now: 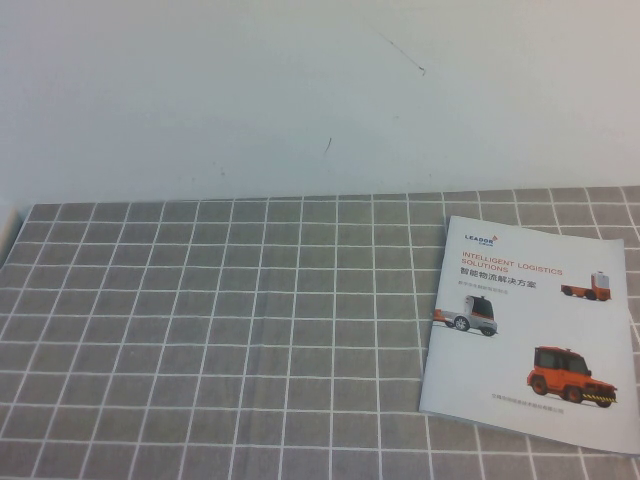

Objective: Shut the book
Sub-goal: 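Close the open booklet and leave it lying on the table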

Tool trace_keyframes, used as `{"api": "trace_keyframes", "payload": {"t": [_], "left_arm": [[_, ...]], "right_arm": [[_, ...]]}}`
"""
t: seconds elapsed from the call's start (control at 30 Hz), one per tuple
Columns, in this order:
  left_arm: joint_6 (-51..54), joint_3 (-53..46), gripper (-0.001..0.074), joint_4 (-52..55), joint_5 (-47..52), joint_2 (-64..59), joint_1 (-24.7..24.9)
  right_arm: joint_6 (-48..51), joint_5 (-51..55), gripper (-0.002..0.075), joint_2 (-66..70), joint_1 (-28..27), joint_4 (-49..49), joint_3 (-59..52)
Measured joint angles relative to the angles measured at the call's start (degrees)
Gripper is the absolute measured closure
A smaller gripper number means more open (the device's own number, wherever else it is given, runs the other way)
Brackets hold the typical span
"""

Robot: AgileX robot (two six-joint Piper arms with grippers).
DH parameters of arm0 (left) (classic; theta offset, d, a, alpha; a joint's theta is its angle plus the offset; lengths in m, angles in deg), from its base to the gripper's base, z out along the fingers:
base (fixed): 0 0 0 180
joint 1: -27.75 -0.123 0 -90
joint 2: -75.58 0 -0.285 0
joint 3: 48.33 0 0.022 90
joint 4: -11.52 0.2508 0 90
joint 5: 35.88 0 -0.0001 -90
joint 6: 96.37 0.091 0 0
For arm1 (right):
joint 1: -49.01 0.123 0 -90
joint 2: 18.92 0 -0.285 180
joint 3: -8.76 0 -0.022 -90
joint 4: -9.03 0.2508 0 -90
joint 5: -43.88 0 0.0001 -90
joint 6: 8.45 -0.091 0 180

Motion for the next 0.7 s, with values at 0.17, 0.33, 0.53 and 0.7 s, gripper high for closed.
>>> {"api": "trace_keyframes", "payload": {"t": [0.17,0.33,0.53,0.7], "left_arm": [[0.0,0.0,0.0738,0.0,0.0,0.0,0.0],[0.0,0.0,0.0738,0.0,0.0,0.0,0.0],[0.0,0.0,0.0738,0.0,0.0,0.0,0.0],[0.0,0.0,0.0738,0.0,0.0,0.0,0.0]], "right_arm": [[1.5,-6.6,0.0727,0.0,0.0,-0.5,-0.6],[-17.1,-6.9,0.0727,0.0,-0.5,-19.7,-0.6],[-32.4,3.1,0.0727,0.0,-4.0,-29.0,-0.6],[-36.2,6.7,0.0727,0.0,-5.1,-30.1,-0.5]]}}
